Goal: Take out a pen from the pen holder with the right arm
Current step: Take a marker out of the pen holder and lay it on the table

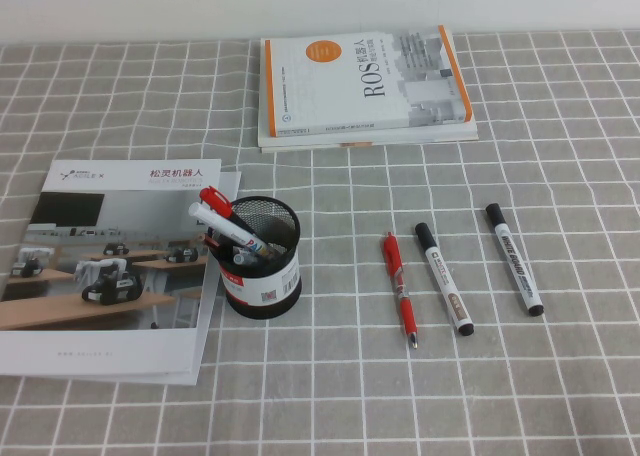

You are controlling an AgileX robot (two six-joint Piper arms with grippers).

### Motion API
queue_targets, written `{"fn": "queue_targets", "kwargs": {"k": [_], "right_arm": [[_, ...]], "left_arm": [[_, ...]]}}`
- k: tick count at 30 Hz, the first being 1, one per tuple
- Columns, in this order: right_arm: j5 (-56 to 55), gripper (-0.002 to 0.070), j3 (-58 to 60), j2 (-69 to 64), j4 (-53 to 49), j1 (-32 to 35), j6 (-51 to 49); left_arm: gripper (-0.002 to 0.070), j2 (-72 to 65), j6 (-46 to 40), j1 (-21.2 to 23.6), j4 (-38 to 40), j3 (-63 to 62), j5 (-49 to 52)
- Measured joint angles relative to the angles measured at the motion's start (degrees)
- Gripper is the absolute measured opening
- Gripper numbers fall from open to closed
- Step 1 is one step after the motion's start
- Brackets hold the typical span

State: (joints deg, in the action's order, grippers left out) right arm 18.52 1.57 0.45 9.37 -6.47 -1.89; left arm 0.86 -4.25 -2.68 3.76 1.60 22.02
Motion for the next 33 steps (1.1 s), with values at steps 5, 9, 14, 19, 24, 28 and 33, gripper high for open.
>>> {"fn": "queue_targets", "kwargs": {"k": [5, 9, 14, 19, 24, 28, 33], "right_arm": [[-2.7, -0.0013, 0.0, 0.0, 3.6, 0.0, 0.0], [-3.8, -0.0013, 0.0, 0.0, 6.3, 0.0, 0.0], [-9.4, -0.0013, 0.0, 0.0, 16.3, 0.0, 0.0], [-12.7, -0.0013, 0.0, 0.0, 25.8, 0.0, 0.0], [-13.2, -0.0013, 0.0, 0.0, 27.3, 0.0, 0.0], [-12.1, -0.0013, 0.0, 0.0, 27.4, 0.0, 0.0], [-3.0, -0.0013, -5.0, -2.8, 26.9, 0.0, 0.0]], "left_arm": [[-0.0003, 0.0, 0.0, 0.0, 0.0, 0.0, 0.0], [-0.0003, 0.0, 0.0, 0.0, 0.0, 0.0, 0.0], [-0.0003, 0.0, 0.0, 0.0, 0.0, 0.0, 0.0], [-0.0003, 0.0, 0.0, 0.0, 0.0, 0.0, 0.0], [-0.0003, 0.0, 0.0, 0.0, 0.0, 0.0, 0.0], [-0.0003, 0.0, 0.0, 0.0, 0.0, 0.0, 0.0], [-0.0003, 0.0, 0.0, 0.0, 0.0, 0.0, 0.0]]}}
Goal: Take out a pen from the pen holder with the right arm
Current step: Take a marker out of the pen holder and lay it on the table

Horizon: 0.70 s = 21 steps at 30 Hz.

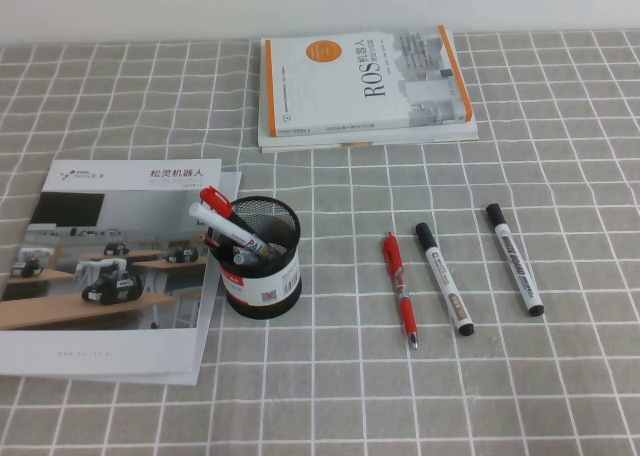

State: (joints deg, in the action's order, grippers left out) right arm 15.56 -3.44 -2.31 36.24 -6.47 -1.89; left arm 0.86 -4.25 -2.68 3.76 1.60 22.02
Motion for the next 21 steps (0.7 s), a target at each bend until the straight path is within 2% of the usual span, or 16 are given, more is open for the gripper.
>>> {"fn": "queue_targets", "kwargs": {"k": [6, 12, 17, 21], "right_arm": [[13.5, -0.0013, -10.7, -13.9, -3.9, 0.0, 0.3], [25.9, -0.0013, -22.5, -29.0, -6.6, 0.0, 5.1], [31.5, -0.0013, -32.2, -40.5, -7.3, 0.0, 8.7], [31.9, -0.0012, -38.5, -48.6, -7.2, -1.8, 11.7]], "left_arm": [[-0.0003, 0.0, 0.0, 0.0, 0.0, 0.0, 0.0], [-0.0003, 0.0, 0.0, 0.0, 0.0, 0.0, 0.0], [-0.0003, 0.0, 0.0, 0.0, 0.0, 0.0, 0.0], [-0.0003, 0.0, 0.0, 0.0, 0.0, 0.0, 0.0]]}}
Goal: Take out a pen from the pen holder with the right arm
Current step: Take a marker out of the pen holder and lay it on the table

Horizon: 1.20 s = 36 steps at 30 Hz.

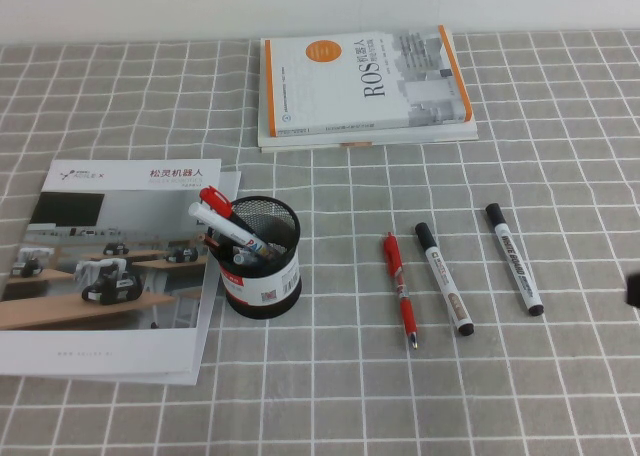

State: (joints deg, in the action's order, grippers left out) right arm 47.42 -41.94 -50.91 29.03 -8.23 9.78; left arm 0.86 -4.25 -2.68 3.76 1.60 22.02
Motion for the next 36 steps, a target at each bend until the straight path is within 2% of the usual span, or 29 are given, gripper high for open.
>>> {"fn": "queue_targets", "kwargs": {"k": [5, 13, 18, 22, 26, 32, 34, 36], "right_arm": [[-3.9, -0.0012, -5.5, -7.7, -0.2, -8.2, 1.2], [-14.9, -0.0012, -14.0, -22.3, -2.5, -26.2, 1.9], [-21.1, -0.0012, -18.0, -29.3, -1.6, -33.6, 7.7], [-30.8, 0.0009, -18.3, -31.1, -0.7, -38.4, 13.4], [-39.7, 0.0101, -18.3, -32.0, -0.6, -42.7, 18.3], [-46.8, 0.0368, -18.3, -35.7, -0.4, -46.0, 19.7], [-49.4, 0.0419, -18.0, -37.1, -1.5, -46.8, 19.6], [-53.8, 0.0430, -16.7, -38.0, -2.9, -48.0, 19.6]], "left_arm": [[-0.0003, 0.0, 0.0, 0.0, 0.0, 0.0, 0.0], [-0.0003, 0.0, 0.0, 0.0, 0.0, 0.0, 0.0], [-0.0003, 0.0, 0.0, 0.0, 0.0, 0.0, 0.0], [-0.0003, 0.0, 0.0, 0.0, 0.0, 0.0, 0.0], [-0.0003, 0.0, 0.0, 0.0, 0.0, 0.0, 0.0], [-0.0003, 0.0, 0.0, 0.0, 0.0, 0.0, 0.0], [-0.0003, 0.0, 0.0, 0.0, 0.0, 0.0, 0.0], [-0.0003, 0.0, 0.0, 0.0, 0.0, 0.0, 0.0]]}}
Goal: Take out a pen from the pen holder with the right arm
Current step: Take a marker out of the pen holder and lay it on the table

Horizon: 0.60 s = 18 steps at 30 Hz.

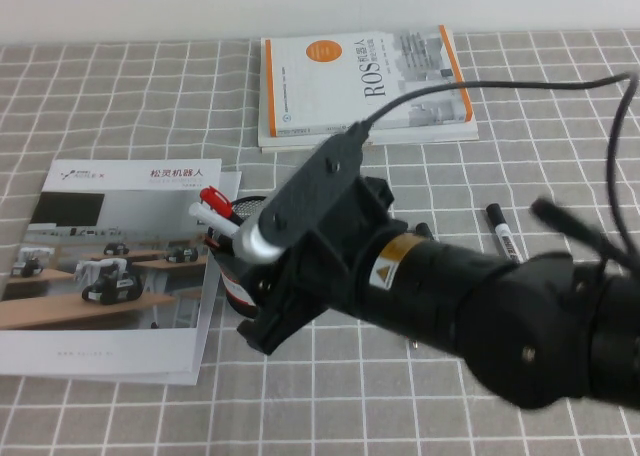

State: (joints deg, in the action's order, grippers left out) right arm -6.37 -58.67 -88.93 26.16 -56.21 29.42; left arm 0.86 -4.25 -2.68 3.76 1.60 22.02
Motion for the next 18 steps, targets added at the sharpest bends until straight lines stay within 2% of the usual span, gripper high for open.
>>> {"fn": "queue_targets", "kwargs": {"k": [5, 12, 18], "right_arm": [[-12.6, 0.0424, 6.0, -0.6, -5.3, -2.4, -1.4], [-28.8, 0.0422, 10.6, -2.2, -25.3, -2.6, -15.7], [-36.0, 0.0422, 10.6, -6.9, -27.2, -2.7, -18.8]], "left_arm": [[-0.0003, 0.0, 0.0, 0.0, 0.0, 0.0, 0.0], [-0.0003, 0.0, 0.0, 0.0, 0.0, 0.0, 0.0], [-0.0003, 0.0, 0.0, 0.0, 0.0, 0.0, 0.0]]}}
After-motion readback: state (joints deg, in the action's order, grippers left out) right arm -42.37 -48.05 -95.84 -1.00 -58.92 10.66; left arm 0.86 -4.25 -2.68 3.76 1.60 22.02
